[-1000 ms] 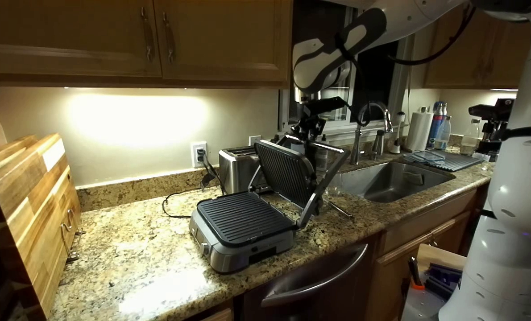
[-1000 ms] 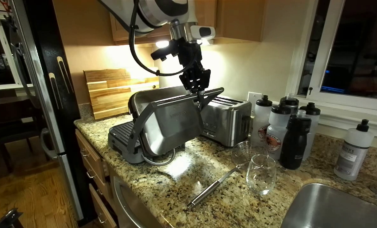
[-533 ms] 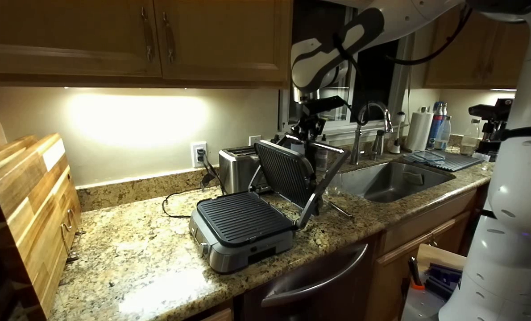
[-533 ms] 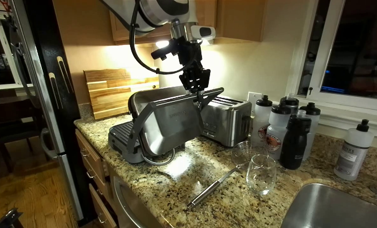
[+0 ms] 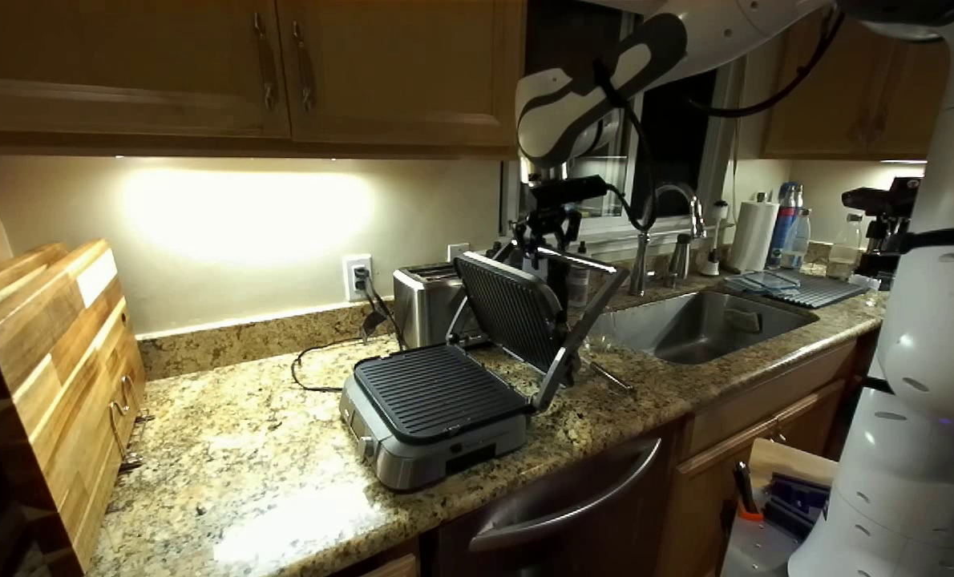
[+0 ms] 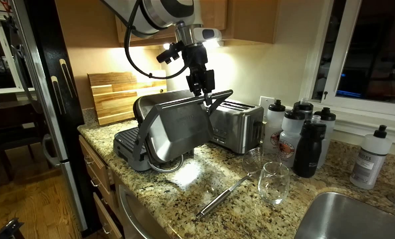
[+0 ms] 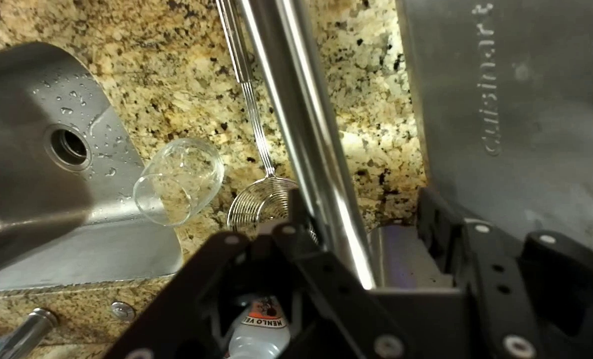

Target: Open the sandwich maker

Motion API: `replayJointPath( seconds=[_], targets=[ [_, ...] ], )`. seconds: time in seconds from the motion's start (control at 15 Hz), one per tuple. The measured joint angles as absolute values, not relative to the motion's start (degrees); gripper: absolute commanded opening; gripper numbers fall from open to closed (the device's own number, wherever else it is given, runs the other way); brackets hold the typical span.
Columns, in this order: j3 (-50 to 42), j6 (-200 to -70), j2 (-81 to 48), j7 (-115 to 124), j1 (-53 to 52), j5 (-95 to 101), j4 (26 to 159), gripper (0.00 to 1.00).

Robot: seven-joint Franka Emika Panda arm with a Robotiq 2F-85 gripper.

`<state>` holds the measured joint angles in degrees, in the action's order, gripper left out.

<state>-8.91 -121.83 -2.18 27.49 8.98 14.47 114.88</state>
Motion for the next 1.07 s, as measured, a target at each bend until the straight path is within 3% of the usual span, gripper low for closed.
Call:
replayJointPath(
  seconds=[0.2,1.07],
  targets=[
    [-8.3,-122.3,-1.8,30.9,8.7,15.9,114.9,1.0],
    [-4.3,-122.3,7.9,27.8,7.1,16.5,115.6,1.0]
  ],
)
